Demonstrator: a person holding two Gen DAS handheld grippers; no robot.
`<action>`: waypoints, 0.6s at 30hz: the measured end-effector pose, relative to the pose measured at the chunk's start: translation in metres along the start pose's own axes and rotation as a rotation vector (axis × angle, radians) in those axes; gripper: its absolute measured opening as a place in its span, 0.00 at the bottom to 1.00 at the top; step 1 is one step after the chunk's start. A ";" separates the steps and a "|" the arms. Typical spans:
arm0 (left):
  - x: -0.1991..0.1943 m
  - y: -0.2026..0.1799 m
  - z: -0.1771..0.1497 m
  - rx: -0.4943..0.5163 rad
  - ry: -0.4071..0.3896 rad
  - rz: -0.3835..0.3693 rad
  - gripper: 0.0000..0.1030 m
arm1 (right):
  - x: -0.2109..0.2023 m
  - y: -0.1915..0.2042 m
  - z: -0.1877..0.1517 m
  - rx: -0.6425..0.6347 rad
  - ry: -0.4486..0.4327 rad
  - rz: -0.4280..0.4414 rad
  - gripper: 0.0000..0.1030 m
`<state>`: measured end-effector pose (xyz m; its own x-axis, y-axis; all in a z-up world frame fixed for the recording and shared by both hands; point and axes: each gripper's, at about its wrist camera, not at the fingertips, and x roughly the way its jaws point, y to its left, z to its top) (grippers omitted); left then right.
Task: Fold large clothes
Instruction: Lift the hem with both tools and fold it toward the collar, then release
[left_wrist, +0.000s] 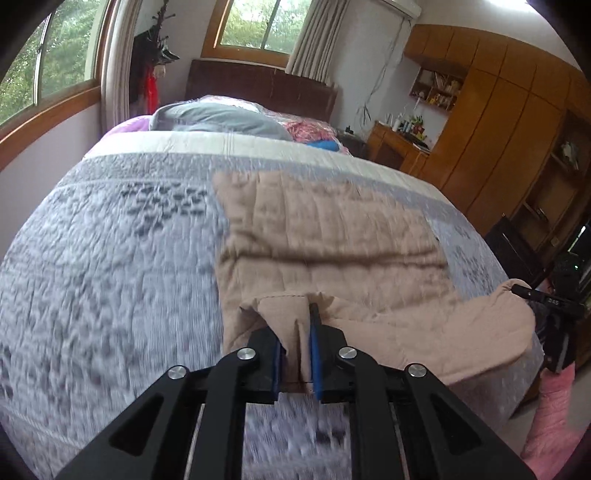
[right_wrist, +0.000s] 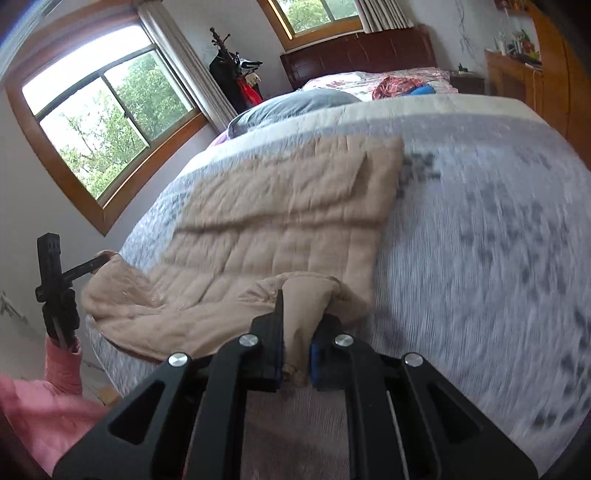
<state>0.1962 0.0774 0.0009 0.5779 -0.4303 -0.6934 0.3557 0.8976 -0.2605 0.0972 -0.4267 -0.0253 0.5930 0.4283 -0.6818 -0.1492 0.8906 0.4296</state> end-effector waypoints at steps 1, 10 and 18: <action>0.005 0.001 0.011 -0.003 -0.007 0.002 0.12 | 0.004 -0.005 0.012 0.006 -0.001 0.005 0.08; 0.077 0.024 0.112 -0.068 -0.049 0.078 0.12 | 0.059 -0.047 0.126 0.110 0.031 -0.016 0.08; 0.171 0.054 0.155 -0.108 0.053 0.122 0.12 | 0.128 -0.084 0.176 0.183 0.110 -0.042 0.08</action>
<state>0.4285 0.0377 -0.0274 0.5716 -0.3149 -0.7577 0.2030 0.9490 -0.2412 0.3249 -0.4736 -0.0448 0.5044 0.4146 -0.7574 0.0253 0.8697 0.4929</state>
